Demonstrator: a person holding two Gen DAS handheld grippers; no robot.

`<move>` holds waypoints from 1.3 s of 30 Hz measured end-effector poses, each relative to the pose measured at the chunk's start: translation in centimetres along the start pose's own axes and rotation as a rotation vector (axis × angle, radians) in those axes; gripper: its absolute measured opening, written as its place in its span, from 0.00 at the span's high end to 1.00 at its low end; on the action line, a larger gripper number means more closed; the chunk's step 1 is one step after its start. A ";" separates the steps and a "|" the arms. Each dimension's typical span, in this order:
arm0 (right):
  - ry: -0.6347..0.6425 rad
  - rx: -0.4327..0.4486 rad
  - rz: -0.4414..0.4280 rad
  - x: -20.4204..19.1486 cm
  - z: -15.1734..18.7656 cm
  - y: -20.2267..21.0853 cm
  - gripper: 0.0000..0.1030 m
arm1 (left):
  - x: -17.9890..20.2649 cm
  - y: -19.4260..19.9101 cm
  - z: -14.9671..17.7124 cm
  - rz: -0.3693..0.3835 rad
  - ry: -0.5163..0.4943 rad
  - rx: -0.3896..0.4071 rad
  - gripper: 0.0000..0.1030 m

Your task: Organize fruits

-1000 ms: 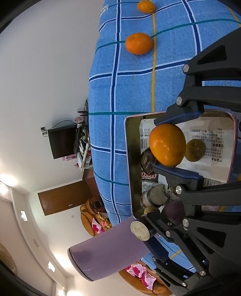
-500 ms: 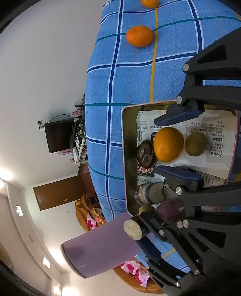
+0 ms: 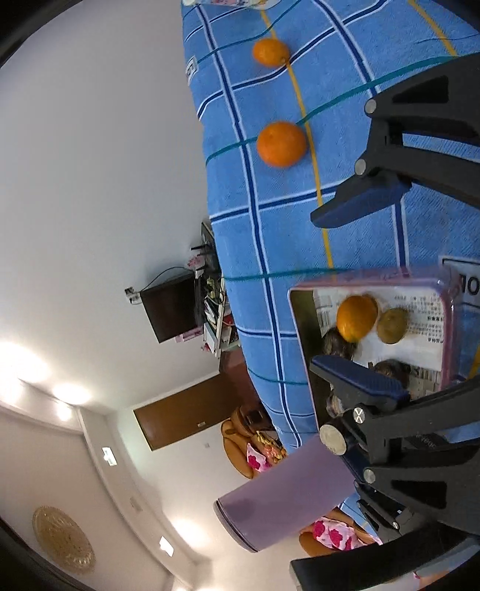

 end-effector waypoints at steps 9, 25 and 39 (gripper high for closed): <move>0.060 0.051 0.065 0.0 -0.5 1.7 0.29 | 0.0 1.0 -0.5 -0.046 0.006 0.062 0.01; 0.091 0.103 0.160 0.9 -1.1 2.7 0.20 | -0.2 1.4 -0.5 -0.042 0.029 0.070 0.00; 0.149 0.120 0.198 0.8 -1.2 3.7 0.19 | 0.1 1.6 -0.4 -0.031 0.049 0.072 0.00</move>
Point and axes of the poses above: each gripper's, at about its wrist camera, not at the fingertips, and y roughly against the way its jaws point, x to its right, z to its underside, the point moved 10 cm from there along -y, roughly the way its jaws point, and after that the axes turned 8 degrees about y, right-handed, at the moved point
